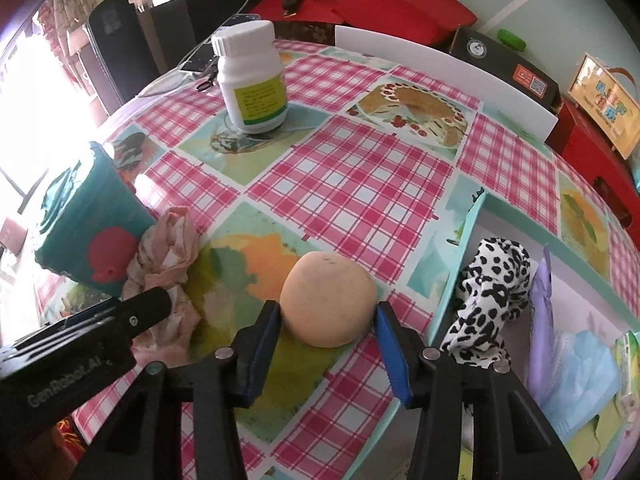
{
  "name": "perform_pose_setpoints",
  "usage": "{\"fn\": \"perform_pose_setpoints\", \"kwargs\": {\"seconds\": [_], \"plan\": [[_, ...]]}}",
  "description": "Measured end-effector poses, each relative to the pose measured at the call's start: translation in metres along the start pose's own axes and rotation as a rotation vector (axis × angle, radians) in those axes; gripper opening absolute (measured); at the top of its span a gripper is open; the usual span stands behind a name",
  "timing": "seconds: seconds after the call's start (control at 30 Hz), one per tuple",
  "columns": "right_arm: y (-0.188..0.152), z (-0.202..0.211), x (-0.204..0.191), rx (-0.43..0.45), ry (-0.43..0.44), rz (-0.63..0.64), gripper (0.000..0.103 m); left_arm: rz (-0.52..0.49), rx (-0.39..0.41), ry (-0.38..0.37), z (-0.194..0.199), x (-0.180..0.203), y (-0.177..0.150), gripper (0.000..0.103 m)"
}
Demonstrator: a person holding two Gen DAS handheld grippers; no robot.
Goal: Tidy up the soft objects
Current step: 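Grasp the peach sponge ball with the right tool while the left tool approaches the pink floral cloth, then grasp the pink floral cloth with the left tool while the right tool holds the ball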
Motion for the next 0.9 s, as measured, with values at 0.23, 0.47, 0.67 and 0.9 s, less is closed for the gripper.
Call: {"fn": "perform_pose_setpoints", "kwargs": {"seconds": [0.23, 0.47, 0.67, 0.9], "plan": [[0.002, 0.004, 0.002, 0.01, 0.0, -0.007, 0.052, -0.001, -0.011, -0.025, 0.007, -0.003, -0.008, 0.035], [0.002, 0.005, 0.003, 0.014, 0.0, -0.01, 0.052, -0.016, -0.025, -0.054, 0.011, -0.002, -0.014, 0.029], [-0.002, 0.012, 0.004, 0.024, 0.0, -0.024, 0.052, -0.036, -0.034, -0.077, 0.014, 0.001, -0.019, 0.02], [-0.003, 0.022, 0.013, 0.05, 0.002, -0.058, 0.052, -0.053, -0.046, -0.091, 0.008, 0.014, -0.016, 0.018]]}}
Point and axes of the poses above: each gripper's, at about its wrist camera, not at the fingertips, and z roughly against the way its jaws point, x to its right, y to its top, the point moved 8 cm from there along -z, roughly the way its jaws point, and after that the axes turned 1 degree about x, right-handed, at the moved point
